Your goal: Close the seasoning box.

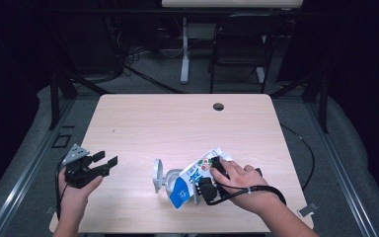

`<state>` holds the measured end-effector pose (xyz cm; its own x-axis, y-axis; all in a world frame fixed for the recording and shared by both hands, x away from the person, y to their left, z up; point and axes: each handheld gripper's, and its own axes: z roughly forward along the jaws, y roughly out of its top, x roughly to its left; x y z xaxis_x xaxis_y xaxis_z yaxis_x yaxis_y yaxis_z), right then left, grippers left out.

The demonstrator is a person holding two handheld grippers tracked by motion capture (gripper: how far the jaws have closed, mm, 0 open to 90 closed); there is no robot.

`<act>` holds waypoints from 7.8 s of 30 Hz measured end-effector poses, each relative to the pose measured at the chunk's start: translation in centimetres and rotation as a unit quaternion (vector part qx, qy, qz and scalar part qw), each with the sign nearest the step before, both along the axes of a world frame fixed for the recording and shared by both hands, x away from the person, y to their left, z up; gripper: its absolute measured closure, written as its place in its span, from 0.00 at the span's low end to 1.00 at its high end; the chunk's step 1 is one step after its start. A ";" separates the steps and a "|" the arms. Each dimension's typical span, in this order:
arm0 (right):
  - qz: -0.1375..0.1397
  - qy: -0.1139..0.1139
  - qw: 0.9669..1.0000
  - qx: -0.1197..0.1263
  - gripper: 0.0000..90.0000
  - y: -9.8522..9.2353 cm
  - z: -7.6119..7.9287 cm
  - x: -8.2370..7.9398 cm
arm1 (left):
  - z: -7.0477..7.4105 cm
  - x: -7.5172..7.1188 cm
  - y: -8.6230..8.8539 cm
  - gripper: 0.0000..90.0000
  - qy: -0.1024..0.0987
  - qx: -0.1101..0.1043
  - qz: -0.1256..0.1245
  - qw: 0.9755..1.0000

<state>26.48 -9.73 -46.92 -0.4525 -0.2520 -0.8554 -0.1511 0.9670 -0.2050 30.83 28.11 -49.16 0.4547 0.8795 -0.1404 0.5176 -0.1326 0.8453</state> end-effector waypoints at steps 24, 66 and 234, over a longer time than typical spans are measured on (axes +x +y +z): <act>-0.020 0.032 0.995 0.090 0.99 -0.8 -0.2 0.1 | -0.2 0.1 0.0 0.47 0.002 0.001 0.001 1.000; -0.057 0.134 0.947 0.288 1.00 -2.3 -1.3 0.0 | -0.6 0.2 0.0 0.47 0.008 0.002 0.003 1.000; -0.252 0.214 0.674 0.660 0.56 -10.0 -9.2 3.6 | -0.8 -0.7 -0.9 0.47 0.011 0.017 -0.012 1.000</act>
